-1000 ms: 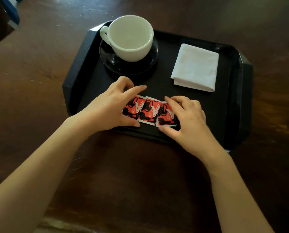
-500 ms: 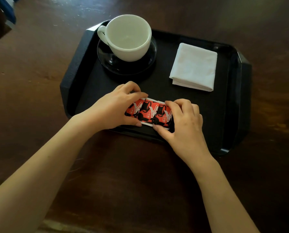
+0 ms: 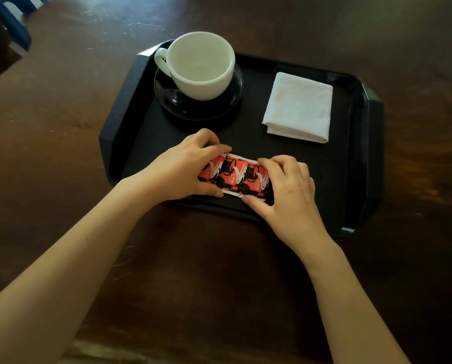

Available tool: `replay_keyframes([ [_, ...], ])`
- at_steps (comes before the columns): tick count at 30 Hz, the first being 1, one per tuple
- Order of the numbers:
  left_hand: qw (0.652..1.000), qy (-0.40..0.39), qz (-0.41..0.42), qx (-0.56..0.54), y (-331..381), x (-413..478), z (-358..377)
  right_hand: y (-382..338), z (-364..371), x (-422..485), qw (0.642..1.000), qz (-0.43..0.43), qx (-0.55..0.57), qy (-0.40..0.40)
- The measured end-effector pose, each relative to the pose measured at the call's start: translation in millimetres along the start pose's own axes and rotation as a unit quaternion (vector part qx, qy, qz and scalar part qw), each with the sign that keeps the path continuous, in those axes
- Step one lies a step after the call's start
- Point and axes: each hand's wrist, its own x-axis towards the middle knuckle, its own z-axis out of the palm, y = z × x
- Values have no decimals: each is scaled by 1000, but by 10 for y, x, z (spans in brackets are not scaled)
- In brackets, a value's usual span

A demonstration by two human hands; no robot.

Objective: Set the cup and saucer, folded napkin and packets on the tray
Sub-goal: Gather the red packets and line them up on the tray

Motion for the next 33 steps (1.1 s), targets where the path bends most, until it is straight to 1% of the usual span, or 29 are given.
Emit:
replay_keyframes([
  [2, 1000, 2, -7, -21, -16, -23, -17, -5, -14, -19, 1000, 6, 7, 6],
  [10, 994, 64, -69, -53, -129, -498, -69, -12, -78, -364, 999, 11, 14, 47],
  [14, 991, 46, -93, -84, -137, -635, 48, 21, -4, -457, 998, 21, 26, 45],
  [18, 988, 57, -110, -98, -126, -646, 106, 66, 32, -457, 997, 25, 53, 44],
  [23, 988, 58, -109, -92, -102, -649, 98, 96, 4, -430, 997, 19, 70, 34],
  [26, 987, 65, -95, -111, -109, -660, 76, 114, -6, -420, 996, 10, 76, 33],
  [31, 990, 55, -73, -109, -104, -665, 72, 156, -13, -426, 997, 12, 71, 30],
  [33, 991, 65, -60, -104, -76, -679, 89, 175, -40, -422, 997, 12, 76, 27],
])
